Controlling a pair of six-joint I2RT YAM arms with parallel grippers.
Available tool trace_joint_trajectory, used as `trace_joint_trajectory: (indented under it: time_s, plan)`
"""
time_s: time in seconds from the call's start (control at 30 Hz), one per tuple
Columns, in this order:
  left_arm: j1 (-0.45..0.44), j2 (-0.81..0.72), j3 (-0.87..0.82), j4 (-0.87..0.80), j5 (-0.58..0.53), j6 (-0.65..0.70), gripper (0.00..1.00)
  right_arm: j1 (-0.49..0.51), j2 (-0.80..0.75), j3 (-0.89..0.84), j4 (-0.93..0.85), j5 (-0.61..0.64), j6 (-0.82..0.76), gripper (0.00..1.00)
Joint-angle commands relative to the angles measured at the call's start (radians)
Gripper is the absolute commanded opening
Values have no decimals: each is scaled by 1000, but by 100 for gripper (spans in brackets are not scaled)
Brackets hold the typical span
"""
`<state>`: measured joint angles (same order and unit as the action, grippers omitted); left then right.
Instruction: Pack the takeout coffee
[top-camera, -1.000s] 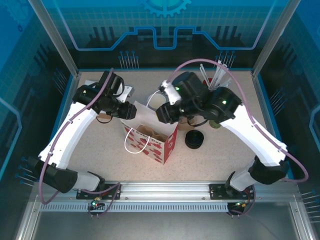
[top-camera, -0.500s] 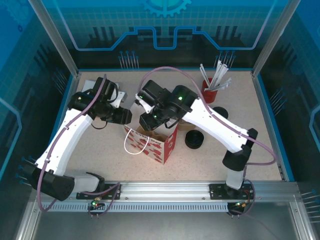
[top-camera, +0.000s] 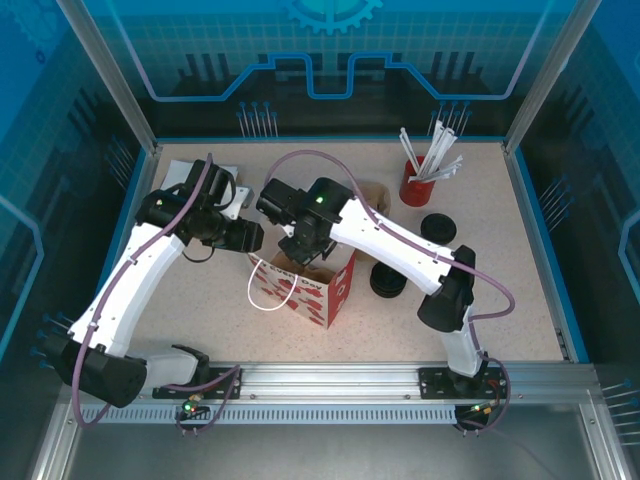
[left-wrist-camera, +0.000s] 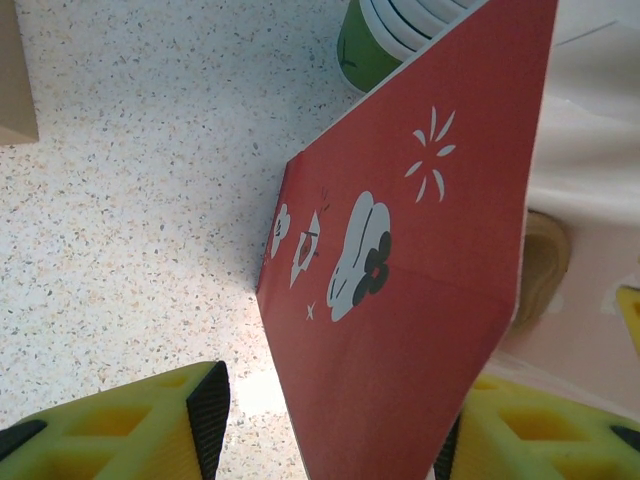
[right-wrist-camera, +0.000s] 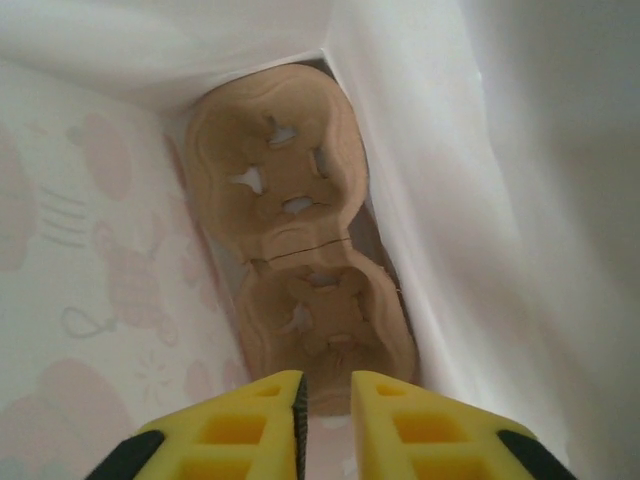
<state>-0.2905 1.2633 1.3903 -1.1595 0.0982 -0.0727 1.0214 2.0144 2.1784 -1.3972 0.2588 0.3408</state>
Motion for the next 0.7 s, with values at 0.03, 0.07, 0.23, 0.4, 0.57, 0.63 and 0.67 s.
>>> trace_joint_trajectory:
  time_s: [0.03, 0.07, 0.23, 0.4, 0.57, 0.63, 0.67]
  plan:
    - [10, -31, -23, 14, -12, 12, 56, 3, 9, -46, 44, 35, -82, 16]
    - [10, -31, -24, 13, -17, 12, 56, 3, 3, -62, 62, 26, -100, 16]
    - [11, -31, -28, 16, -43, 12, 56, 2, -57, -168, 163, -8, -177, 15]
    - [11, -31, -26, 25, -45, 13, 52, 0, -72, -223, 196, -4, -249, 15]
    - [11, -26, -24, 29, -43, 13, 51, -1, -127, -260, 238, 3, -260, 21]
    - [11, -23, -23, 30, -41, 13, 51, -1, -155, -277, 263, -16, -257, 25]
    - [11, -22, -22, 29, -41, 11, 51, -1, -166, -283, 271, -24, -257, 25]
